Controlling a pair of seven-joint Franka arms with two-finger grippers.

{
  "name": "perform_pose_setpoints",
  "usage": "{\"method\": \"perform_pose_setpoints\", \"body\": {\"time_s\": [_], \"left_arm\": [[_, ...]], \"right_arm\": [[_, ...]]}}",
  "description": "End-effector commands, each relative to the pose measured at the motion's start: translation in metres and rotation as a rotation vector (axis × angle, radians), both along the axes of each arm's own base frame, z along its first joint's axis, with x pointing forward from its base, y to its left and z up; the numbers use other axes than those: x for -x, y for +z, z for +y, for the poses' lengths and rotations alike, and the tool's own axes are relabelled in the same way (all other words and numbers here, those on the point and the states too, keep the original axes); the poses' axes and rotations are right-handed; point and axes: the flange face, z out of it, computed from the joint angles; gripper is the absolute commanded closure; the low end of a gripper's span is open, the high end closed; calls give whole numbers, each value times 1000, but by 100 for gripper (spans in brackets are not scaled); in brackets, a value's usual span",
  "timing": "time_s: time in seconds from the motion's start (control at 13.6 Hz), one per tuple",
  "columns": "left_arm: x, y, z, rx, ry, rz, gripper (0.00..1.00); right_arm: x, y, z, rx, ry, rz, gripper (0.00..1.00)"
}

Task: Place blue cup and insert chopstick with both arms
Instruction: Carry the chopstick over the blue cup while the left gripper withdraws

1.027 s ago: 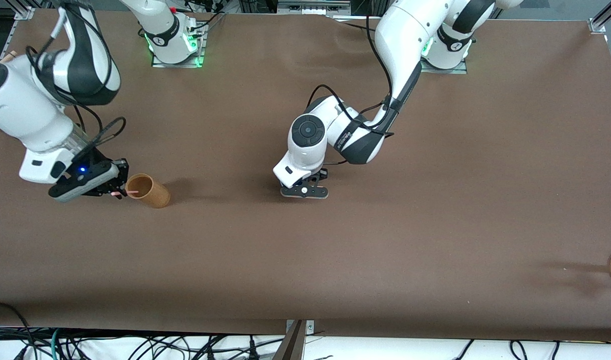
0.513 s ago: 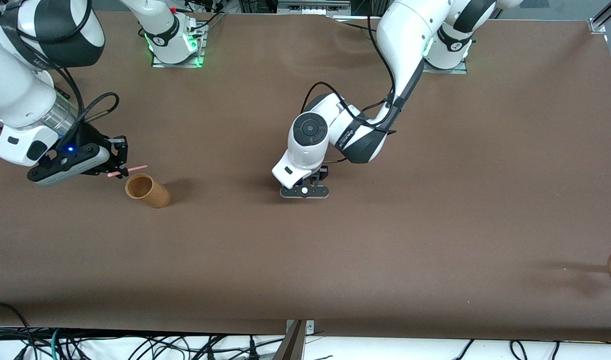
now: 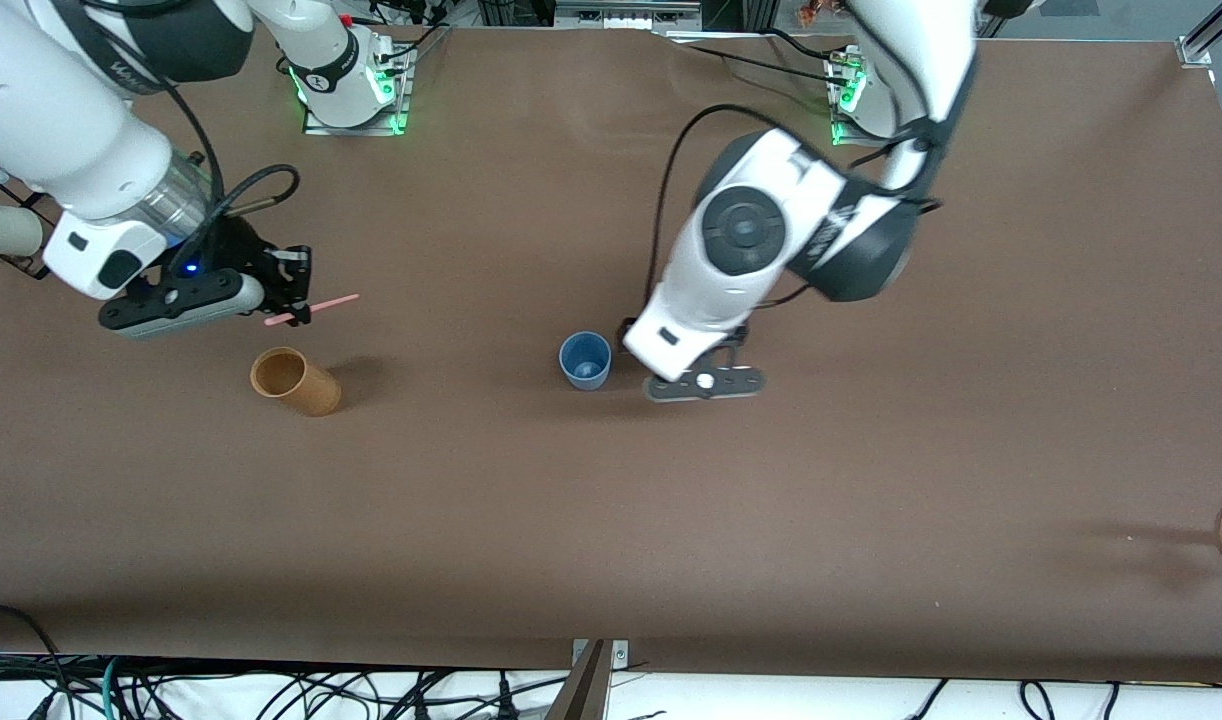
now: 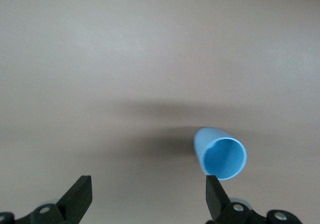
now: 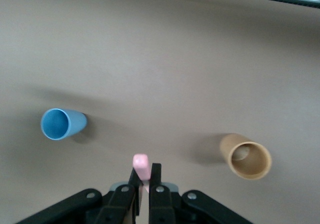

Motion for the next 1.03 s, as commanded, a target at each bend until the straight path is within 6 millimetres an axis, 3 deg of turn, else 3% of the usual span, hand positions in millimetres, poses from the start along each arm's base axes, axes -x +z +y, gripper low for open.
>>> {"method": "perform_pose_setpoints", "body": {"time_s": [0.0, 0.15, 0.44, 0.66, 0.95], "left_arm": [[-7, 49, 63, 25, -17, 3, 0], [-17, 84, 120, 29, 37, -13, 0], [-13, 124, 226, 19, -28, -1, 0], [-4, 146, 285, -13, -76, -1, 0], [19, 157, 330, -109, -192, -7, 0]], "right_arm": [[8, 3, 56, -61, -111, -19, 100], [12, -13, 104, -87, -181, -52, 100], [23, -65, 189, -64, -267, -128, 100], [40, -98, 235, -30, -316, -185, 100], [49, -132, 266, -24, -330, -249, 100]]}}
